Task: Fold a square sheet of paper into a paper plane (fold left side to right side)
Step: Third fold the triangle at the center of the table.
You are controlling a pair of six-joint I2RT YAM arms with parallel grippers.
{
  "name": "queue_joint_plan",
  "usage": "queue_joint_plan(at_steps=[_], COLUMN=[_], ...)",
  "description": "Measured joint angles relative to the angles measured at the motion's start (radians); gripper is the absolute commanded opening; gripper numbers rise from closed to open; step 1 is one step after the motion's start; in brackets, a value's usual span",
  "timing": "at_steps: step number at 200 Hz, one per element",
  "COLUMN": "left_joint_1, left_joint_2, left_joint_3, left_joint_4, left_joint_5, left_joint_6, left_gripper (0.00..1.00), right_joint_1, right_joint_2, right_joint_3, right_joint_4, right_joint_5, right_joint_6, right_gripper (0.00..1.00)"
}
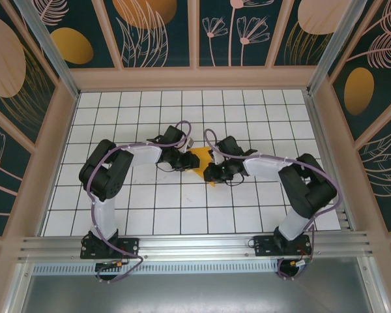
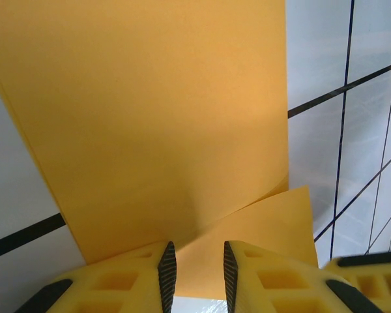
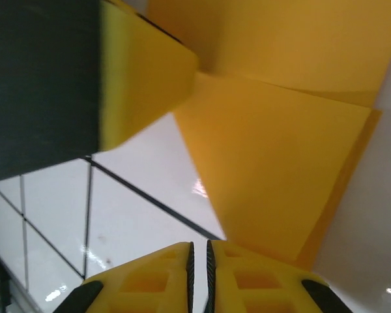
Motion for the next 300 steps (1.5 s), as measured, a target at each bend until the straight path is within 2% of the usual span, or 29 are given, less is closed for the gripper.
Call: queue_joint_plan(at_steps=[199,249,300], left_joint_1=[-0.005,-0.008,-0.021], left_joint_2=[0.003,-0.002,-0.084], left_joint_3=[0.013,0.015,0.008], left_joint_4=[-0.018,-0.018,-0.025], left_joint_5=[-0.013,-0.01,-0.089], left_joint_6=[0.018,0.016,0.004], left_gripper=[0.31,0.36,0.36], right_joint_1=[0.0,-0.001,-0.013], right_joint_2=[-0.029,-0.034,-0.035], right_joint_3=[-0.067,-0.079,-0.097], right_joint_4=[-0.043,-0.029,0.003], right_joint_5=[0.076,0.078,0.053], right_joint_6=[0.011,0.03,0.056], right_gripper=[0.15,0.13,0.1])
